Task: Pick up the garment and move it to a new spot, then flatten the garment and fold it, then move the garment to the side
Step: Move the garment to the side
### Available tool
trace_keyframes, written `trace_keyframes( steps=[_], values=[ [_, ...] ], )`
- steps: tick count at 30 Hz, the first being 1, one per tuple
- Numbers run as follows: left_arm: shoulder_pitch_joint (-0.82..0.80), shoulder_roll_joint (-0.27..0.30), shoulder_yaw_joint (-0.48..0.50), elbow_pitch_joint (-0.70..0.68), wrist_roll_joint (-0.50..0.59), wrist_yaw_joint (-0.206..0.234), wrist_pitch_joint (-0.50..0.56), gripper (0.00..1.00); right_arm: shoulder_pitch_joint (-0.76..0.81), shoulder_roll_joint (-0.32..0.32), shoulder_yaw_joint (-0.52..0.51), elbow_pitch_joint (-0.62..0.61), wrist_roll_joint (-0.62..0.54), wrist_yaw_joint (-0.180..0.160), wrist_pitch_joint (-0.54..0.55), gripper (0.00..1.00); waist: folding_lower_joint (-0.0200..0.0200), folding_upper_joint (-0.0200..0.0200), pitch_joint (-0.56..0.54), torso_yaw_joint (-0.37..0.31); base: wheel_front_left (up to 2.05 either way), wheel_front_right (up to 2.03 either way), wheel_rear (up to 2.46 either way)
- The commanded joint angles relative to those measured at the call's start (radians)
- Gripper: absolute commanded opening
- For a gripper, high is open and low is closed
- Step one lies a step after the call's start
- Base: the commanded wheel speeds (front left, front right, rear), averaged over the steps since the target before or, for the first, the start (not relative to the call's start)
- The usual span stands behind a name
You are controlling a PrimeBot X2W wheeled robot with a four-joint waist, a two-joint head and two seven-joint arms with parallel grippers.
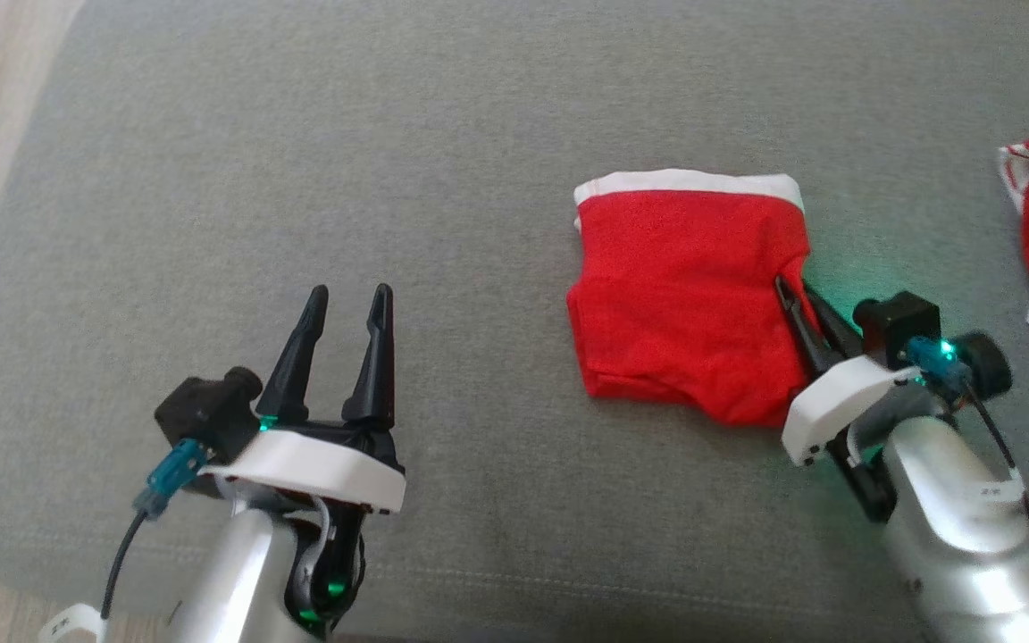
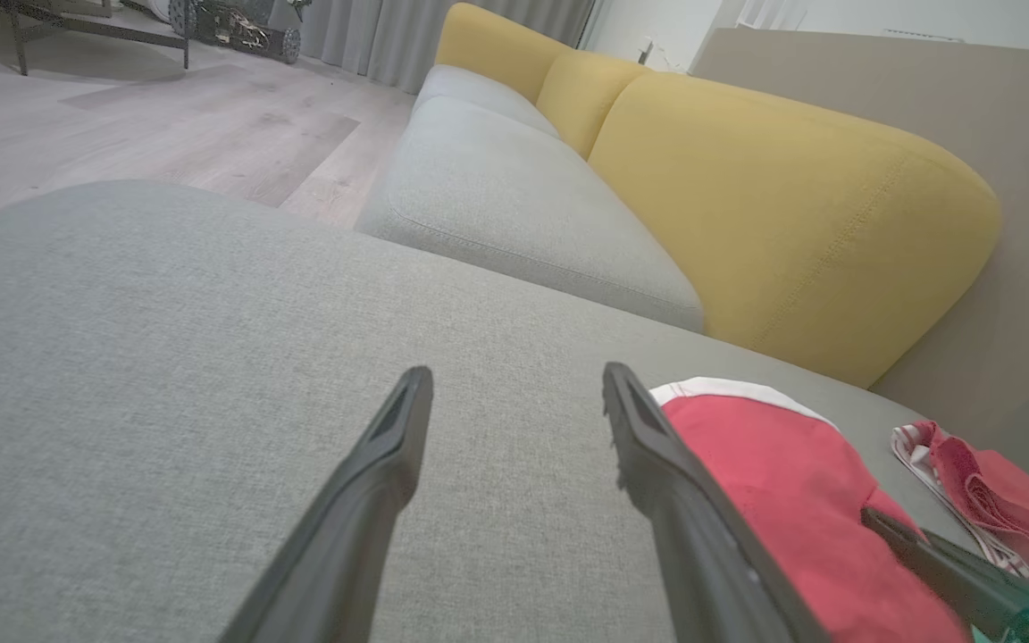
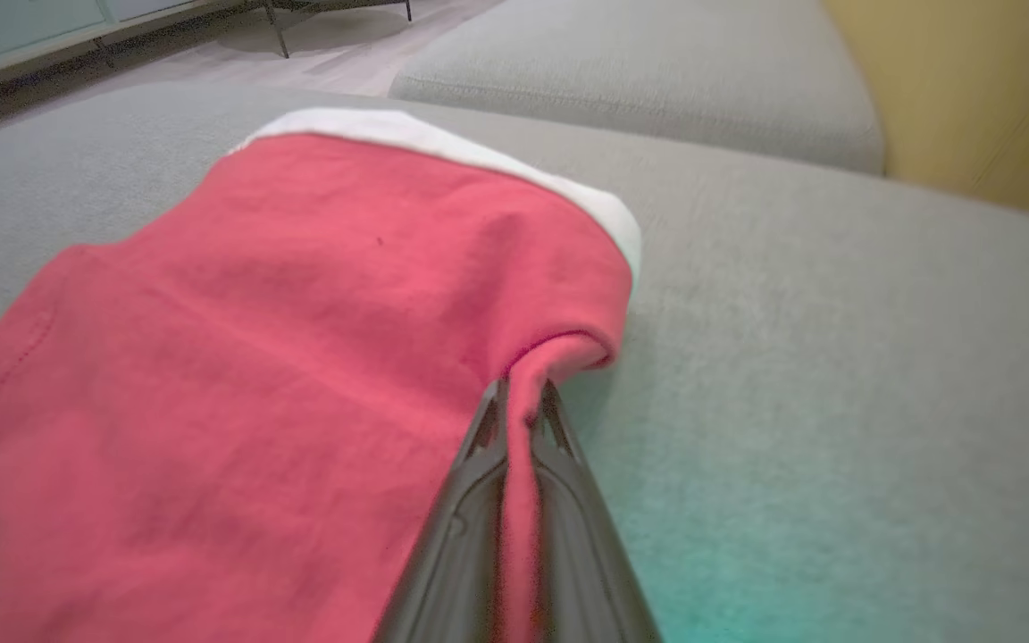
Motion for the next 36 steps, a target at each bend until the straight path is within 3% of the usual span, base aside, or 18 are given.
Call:
trace_keyframes(
  steps=[1,5,9,17,22,28,36],
  values=[
    [-0.031,0.007,0.026,-0.031,0.004,0.002,-0.006,1.0,-0.041,-0.013,0.024,-0.027,-0.024,-0.001,-0.02,0.0,0.0,0.0,-0.008,-0.016,0.0,0.0,0.0],
    [-0.027,0.007,0.028,-0.033,0.008,-0.003,-0.006,1.0,-0.072,-0.1,0.082,-0.062,-0.139,-0.001,-0.044,0.0,0.0,0.0,-0.015,-0.068,0.0,0.0,0.0],
    [-0.037,0.007,0.027,-0.039,0.018,-0.011,-0.006,1.0,-0.11,-0.199,0.149,-0.118,-0.168,-0.001,-0.028,0.0,0.0,0.0,0.002,-0.116,0.0,0.0,0.0],
    [-0.112,0.007,0.022,-0.056,0.054,-0.031,-0.006,1.0,-0.241,-0.452,0.27,-0.199,-0.092,-0.001,0.077,0.0,0.0,0.0,0.105,-0.21,0.0,0.0,0.0],
    [-0.171,0.007,0.009,-0.054,0.069,-0.042,-0.006,1.0,-0.316,-0.562,0.282,-0.193,-0.044,-0.001,0.123,0.0,0.0,0.0,0.177,-0.24,0.0,0.0,0.0],
    [-0.218,0.007,0.011,-0.048,0.083,-0.05,-0.006,1.0,-0.359,-0.614,0.205,-0.17,-0.047,-0.001,0.19,0.0,0.0,0.0,0.237,-0.259,0.0,0.0,0.0],
    [-0.242,0.007,0.012,-0.041,0.083,-0.059,-0.006,1.0,-0.36,-0.557,0.041,-0.146,-0.079,-0.001,0.29,0.0,0.0,0.0,0.27,-0.259,0.0,0.0,0.0]
  ],
)
